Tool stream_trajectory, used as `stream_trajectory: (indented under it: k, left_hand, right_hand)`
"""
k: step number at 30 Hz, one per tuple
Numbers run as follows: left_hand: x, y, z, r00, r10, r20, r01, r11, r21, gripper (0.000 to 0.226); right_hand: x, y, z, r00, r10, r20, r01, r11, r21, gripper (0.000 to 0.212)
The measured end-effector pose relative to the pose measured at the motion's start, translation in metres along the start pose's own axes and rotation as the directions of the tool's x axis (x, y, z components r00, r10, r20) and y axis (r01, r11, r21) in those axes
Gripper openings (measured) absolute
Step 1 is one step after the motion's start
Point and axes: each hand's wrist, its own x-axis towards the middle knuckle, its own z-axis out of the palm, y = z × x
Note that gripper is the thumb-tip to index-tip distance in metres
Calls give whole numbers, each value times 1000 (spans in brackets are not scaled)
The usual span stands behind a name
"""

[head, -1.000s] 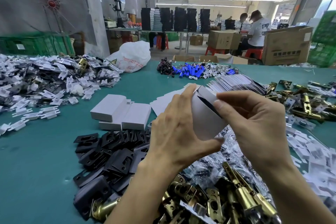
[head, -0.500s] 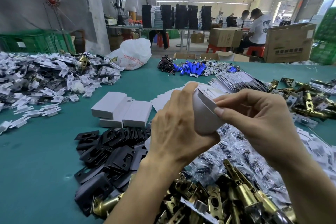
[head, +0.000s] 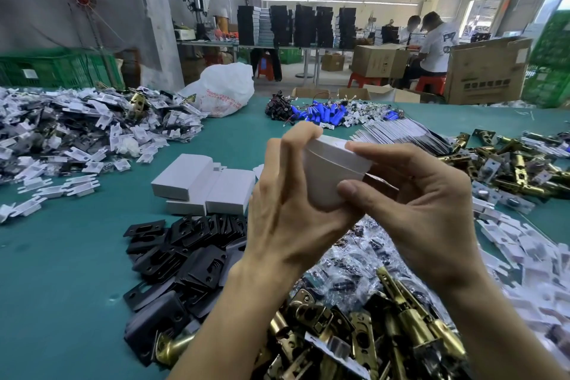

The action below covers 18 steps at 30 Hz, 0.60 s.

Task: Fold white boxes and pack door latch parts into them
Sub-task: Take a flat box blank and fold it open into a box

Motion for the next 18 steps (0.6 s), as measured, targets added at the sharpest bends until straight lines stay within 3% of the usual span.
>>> stream_trajectory:
  k: [6, 13, 18]
  left_hand:
    - [0, -1, 0, 1000, -2, 11, 2, 1000, 1, 68]
    - [2, -5, -1, 991, -50, 126, 72, 980, -184, 64]
    - [2, -8, 1, 988, -67, 137, 95, 974, -204, 62]
  right_hand:
    - [2, 2, -6, 999, -14, 37, 16, 999, -50, 34]
    - [2, 4, -11, 994, -31, 102, 39, 996, -77, 29]
    - [4, 6, -15, 991, -38, 130, 56, 989, -137, 23]
